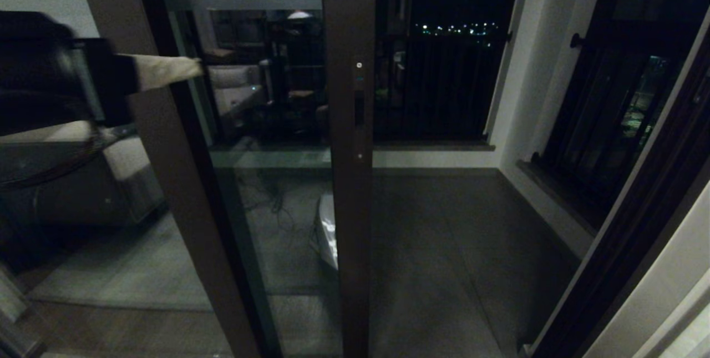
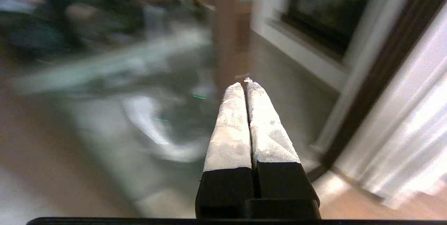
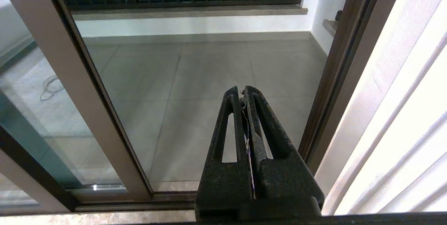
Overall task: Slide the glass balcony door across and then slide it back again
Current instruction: Open the slid door
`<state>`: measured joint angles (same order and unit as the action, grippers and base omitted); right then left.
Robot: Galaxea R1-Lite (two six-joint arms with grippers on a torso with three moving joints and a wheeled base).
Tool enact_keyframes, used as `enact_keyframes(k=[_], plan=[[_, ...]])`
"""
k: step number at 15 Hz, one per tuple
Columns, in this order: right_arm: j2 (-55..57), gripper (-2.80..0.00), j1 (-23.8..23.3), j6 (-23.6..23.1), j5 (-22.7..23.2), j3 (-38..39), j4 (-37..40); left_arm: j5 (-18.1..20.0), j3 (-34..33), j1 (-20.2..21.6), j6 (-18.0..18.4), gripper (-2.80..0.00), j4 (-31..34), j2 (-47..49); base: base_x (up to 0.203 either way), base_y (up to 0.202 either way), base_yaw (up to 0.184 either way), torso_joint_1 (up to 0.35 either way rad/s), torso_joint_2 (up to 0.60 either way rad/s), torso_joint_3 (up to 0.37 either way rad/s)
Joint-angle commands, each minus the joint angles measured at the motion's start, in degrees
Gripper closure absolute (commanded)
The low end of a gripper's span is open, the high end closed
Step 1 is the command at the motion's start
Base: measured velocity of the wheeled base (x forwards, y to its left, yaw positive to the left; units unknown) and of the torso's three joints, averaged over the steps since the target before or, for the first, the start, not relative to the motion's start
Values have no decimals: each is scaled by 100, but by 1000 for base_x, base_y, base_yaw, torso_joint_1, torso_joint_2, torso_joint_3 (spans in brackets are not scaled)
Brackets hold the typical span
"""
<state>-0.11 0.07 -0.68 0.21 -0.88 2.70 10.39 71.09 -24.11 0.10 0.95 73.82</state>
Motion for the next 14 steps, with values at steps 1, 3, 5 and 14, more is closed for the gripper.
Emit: enact_keyframes(k=[1,3,5,14], plan=[[11,0,1,-2,-3,0,3,-331,895,-1041,-218,0,-58,1660,0,0,0,0,0,0],[11,0,1,-2,-3,0,3,-480,1351,-1509,-318,0,-245,2293,0,0,0,0,0,0],[11,0,1,-2,0,0,3,-650,1761,-1777,-350,0,-472,2810,0,0,0,0,0,0],[11,0,1,-2,5,0,3,-1523,3054,-2538,-345,-280,-846,4053,0,0,0,0,0,0]])
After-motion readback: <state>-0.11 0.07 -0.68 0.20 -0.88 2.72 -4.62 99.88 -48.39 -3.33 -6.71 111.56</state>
